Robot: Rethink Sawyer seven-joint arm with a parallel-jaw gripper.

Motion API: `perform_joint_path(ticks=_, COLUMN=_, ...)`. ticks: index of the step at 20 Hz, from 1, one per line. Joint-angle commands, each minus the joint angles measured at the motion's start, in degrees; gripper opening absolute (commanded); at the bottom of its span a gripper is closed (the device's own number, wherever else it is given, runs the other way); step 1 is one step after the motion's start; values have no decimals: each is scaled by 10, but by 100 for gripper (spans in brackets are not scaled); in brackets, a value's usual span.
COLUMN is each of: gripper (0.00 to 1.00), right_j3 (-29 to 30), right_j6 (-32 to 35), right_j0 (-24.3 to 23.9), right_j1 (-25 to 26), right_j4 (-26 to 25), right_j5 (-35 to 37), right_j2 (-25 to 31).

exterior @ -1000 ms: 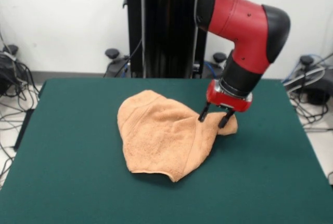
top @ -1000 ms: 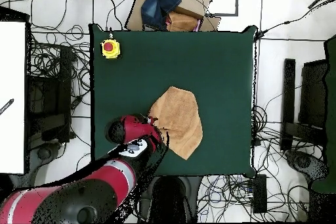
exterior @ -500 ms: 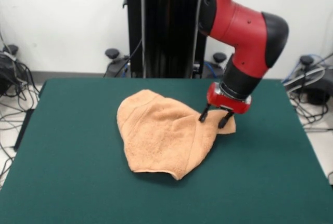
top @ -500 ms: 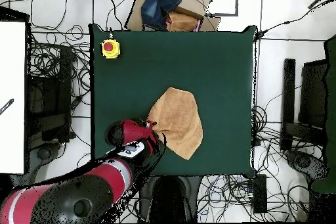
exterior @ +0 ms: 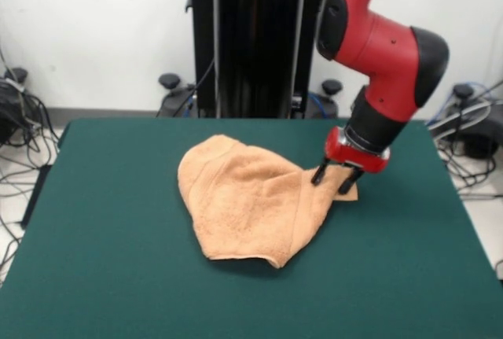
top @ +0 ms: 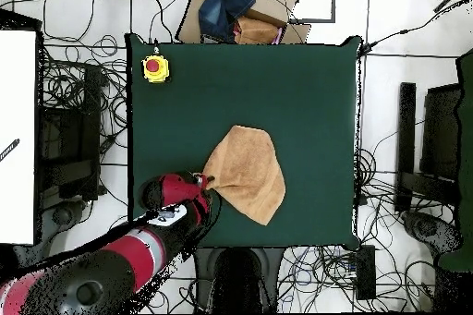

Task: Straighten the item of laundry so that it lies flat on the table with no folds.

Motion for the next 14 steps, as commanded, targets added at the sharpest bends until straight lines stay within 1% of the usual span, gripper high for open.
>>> perform_joint_path(ticks=1, gripper=100, right_j3=-53, right_j6=154, right_j0=21, right_j1=30, right_j4=53, right_j5=59, right_j2=26)
perform_joint_path(ticks=5, gripper=100, right_j3=-39, right_j6=142, right_j0=-4, right_j1=20, right_j4=49, right_j5=28, right_j2=57)
perform_joint_path(ticks=14, gripper=100, right_j3=-1, right_j6=133, right_j0=-41, right_j1=-4, right_j4=19, right_j5=-16, right_j2=89)
